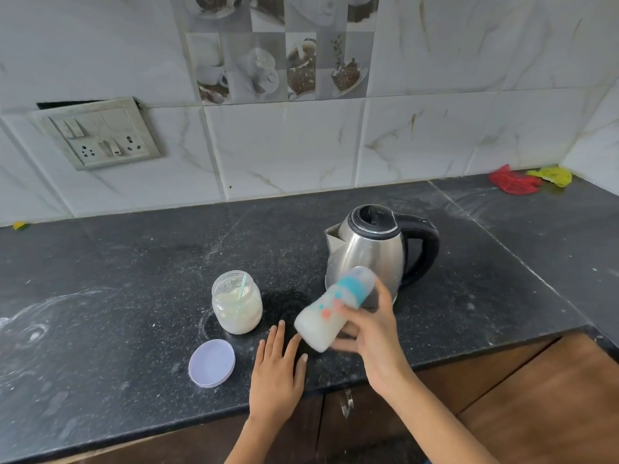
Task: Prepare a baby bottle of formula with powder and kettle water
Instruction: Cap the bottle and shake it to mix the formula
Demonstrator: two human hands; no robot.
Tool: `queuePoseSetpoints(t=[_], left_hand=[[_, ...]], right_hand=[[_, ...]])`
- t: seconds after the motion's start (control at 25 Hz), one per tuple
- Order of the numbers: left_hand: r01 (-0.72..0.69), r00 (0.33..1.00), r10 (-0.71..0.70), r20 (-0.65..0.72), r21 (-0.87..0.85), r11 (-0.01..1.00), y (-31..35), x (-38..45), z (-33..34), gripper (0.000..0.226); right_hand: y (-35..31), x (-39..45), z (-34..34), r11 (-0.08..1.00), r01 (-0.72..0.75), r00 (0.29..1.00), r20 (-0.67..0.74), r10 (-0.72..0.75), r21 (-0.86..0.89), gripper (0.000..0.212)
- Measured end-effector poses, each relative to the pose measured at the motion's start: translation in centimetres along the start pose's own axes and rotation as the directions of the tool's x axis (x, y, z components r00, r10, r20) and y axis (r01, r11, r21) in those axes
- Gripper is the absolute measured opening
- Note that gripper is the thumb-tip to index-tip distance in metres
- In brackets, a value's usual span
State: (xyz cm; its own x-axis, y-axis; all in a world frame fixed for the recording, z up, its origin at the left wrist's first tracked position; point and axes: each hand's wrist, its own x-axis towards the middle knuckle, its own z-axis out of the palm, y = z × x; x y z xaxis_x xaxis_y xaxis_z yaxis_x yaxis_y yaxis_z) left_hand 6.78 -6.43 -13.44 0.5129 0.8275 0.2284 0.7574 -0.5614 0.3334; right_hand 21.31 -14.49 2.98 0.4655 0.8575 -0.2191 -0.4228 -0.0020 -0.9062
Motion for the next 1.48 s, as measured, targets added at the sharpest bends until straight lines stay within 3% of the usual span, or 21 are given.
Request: queuePoseSetpoints(t=[0.08,0.24,0.44,0.52,0.6,0.64,0.72,0.8,0.88,0.96,1.0,1.08,1.16,1.28,1.32,1.48], left_hand=[[0.008,1.0,-0.009,-0.017,-0.007,1.0,0.4,0.1,-0.1,0.043],[-0.041,0.999,0.041,0.017,0.013,0.999,-0.2,-0.4,0.2,0.053],[0.026,0.999,-0.029,-0.025,-0.11,0.994,0.9,0.0,-1.0,0.045],[-0.027,0.997,0.011,-0.082,-0.196,0.98,0.8,-0.7,-0.8,0.049],[-0.022,0.98,-0.042,-0.196,-0.317,0.948,0.5,-1.4,-1.0,0.07],[-0.015,0.977,-0.059,-0.205,-0.339,0.941,0.3,-1.6,-0.3,0.073],[-0.098,0.978,0.061,-0.198,-0.182,0.978,0.1,-1.1,-0.1,0.055],[-0.07,0.99,0.059,-0.126,-0.089,0.994,0.5,-0.2,-0.4,0.041],[-0.049,0.988,0.018,-0.152,-0.201,0.978,1.0,-0.5,-0.6,0.039],[0.035,0.98,-0.099,-0.173,-0.335,0.942,1.0,-1.2,-0.8,0.053],[0.014,0.984,-0.064,-0.168,-0.281,0.96,1.0,-1.0,-1.0,0.053],[-0.035,0.994,0.024,-0.104,-0.104,0.994,0.7,-0.4,-1.2,0.046],[-0.031,0.998,0.027,-0.06,-0.066,0.997,0.6,-0.2,-0.7,0.044],[0.064,0.992,-0.09,-0.091,-0.255,0.965,0.5,-1.2,-0.6,0.052],[0.05,0.989,-0.085,-0.122,-0.266,0.963,0.4,-1.3,-0.5,0.056],[-0.07,0.992,0.065,-0.111,-0.045,0.996,0.2,-0.2,-0.5,0.044]], right_hand=[[-0.7,0.4,0.2,0.994,0.022,0.998,-0.069,-0.014,0.106,0.077],[0.5,-2.6,1.0,0.98,-0.079,0.976,0.188,0.113,-0.183,0.084],[-1.6,-0.3,0.3,0.994,0.087,0.994,-0.078,-0.082,0.061,0.079],[-0.8,-1.3,1.0,0.998,0.053,0.998,0.023,-0.053,-0.039,0.083],[-0.2,-3.2,1.8,0.981,-0.018,0.979,0.196,0.056,-0.192,0.088],[-0.1,-3.2,1.8,0.977,-0.013,0.977,0.207,0.058,-0.211,0.088],[-0.5,-1.7,1.3,0.997,0.045,0.997,0.073,-0.04,-0.069,0.083],[-1.0,-0.6,1.0,0.993,0.077,0.997,-0.037,-0.073,0.093,0.08],[-0.6,-1.2,1.4,0.999,0.03,0.997,0.077,-0.028,-0.027,0.083],[-0.5,-2.4,1.8,0.982,0.005,0.977,0.209,0.034,-0.187,0.087],[-0.6,-2.1,1.7,0.983,0.027,0.98,0.198,0.01,-0.183,0.087],[-1.4,-0.6,1.2,0.996,0.085,0.995,0.05,-0.086,0.013,0.081],[-1.9,-0.4,1.4,0.992,0.086,0.996,0.005,-0.087,0.093,0.079],[-0.5,-2.8,2.1,0.989,-0.03,0.966,0.251,0.066,-0.147,0.084],[-0.5,-3.1,2.2,0.984,-0.042,0.957,0.276,0.09,-0.176,0.085],[-1.9,-0.3,1.5,0.997,0.033,0.998,0.045,-0.036,0.066,0.079]])
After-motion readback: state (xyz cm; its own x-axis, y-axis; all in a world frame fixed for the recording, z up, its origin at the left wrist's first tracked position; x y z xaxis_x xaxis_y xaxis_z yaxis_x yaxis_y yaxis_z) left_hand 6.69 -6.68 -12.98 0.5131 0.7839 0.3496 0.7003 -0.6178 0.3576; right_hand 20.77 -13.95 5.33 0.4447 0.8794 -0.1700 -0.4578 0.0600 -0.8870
